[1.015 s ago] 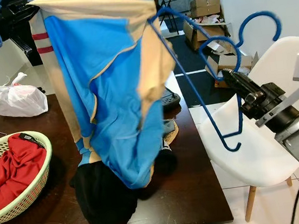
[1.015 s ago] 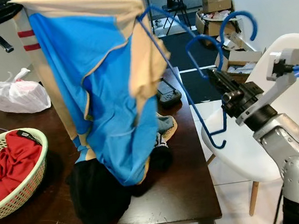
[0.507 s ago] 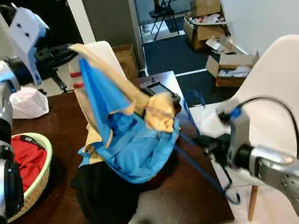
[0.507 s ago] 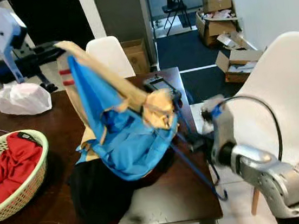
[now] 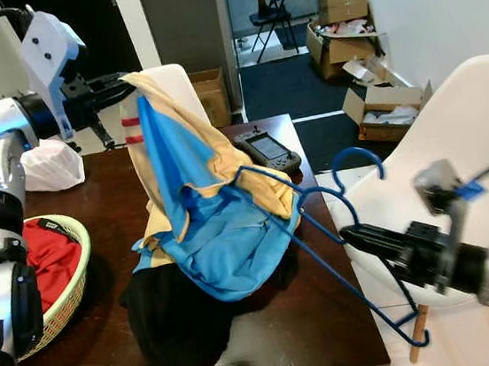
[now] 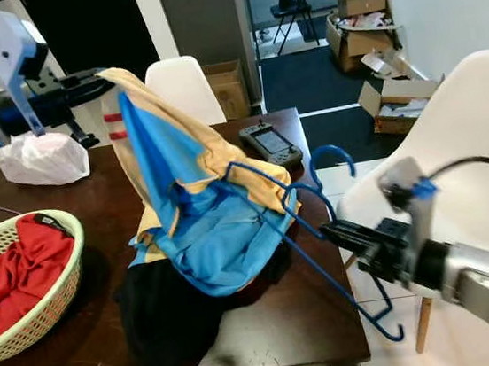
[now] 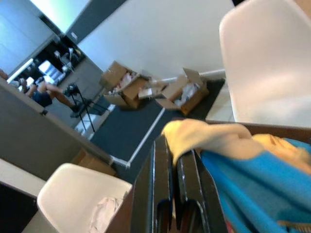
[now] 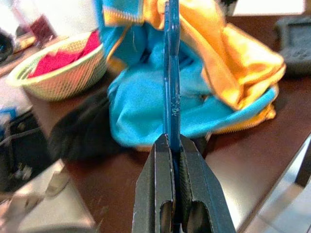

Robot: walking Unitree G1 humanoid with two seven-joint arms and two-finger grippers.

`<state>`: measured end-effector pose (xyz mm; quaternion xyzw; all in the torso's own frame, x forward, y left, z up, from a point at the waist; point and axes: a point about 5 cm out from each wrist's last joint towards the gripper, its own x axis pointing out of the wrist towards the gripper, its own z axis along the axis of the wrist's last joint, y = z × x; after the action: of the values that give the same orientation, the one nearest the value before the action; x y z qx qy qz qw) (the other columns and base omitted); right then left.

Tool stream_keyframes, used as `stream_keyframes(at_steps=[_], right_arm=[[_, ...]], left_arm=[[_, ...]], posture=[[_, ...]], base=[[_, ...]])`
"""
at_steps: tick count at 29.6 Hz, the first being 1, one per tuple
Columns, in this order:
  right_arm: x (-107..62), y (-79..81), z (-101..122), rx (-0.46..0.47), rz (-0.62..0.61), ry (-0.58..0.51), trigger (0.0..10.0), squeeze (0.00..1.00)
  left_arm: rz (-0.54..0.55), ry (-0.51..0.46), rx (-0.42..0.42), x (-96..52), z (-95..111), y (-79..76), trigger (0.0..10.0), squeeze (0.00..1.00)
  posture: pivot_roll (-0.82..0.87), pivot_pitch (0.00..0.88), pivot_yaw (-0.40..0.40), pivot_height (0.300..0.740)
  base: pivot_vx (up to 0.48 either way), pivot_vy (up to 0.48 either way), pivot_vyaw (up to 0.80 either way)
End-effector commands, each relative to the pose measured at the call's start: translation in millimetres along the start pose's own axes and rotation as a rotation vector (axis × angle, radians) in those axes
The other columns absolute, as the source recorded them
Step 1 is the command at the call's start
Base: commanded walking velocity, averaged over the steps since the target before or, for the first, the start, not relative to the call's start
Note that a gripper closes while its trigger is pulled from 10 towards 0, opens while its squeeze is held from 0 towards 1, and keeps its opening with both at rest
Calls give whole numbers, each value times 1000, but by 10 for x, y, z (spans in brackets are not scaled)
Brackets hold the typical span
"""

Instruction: Hang hanger

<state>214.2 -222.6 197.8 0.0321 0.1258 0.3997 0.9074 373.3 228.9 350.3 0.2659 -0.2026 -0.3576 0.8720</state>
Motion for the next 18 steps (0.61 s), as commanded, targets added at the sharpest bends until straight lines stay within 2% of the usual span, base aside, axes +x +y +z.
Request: stream_keyframes(at_steps=[1,2,4,8,11,13,18], right_arm=[[-74,77,-50,-26,65,59,10000,0],[-164,82,-105,-19,70,112,10000,0],[-302,63,-133,-5,58,149,10000,0],[-382,66,-137,6,57,160,10000,0],[-403,75,-145,5,65,162,10000,0],[-388,20,-169,0,20,154,10000,0],[-267,153,-221,21,103,120,10000,0]], left_arm=[[8,-6,2,-42,37,39,0,0],[6,-6,1,-41,47,41,0,0],[3,-11,2,-30,78,56,0,0],[8,-24,-3,-19,127,90,0,0],[10,-28,-6,-18,138,98,0,0],[8,-43,-10,2,183,115,0,0],[6,-80,-22,54,295,156,0,0]], posture=[[50,48,130,740],[46,50,134,740],[46,53,138,740],[46,57,143,740],[46,57,143,740],[50,58,145,740],[54,56,148,740]], base=[[0,0,0],[0,0,0],[0,0,0],[0,0,0],[0,0,0],[0,0,0],[0,0,0]])
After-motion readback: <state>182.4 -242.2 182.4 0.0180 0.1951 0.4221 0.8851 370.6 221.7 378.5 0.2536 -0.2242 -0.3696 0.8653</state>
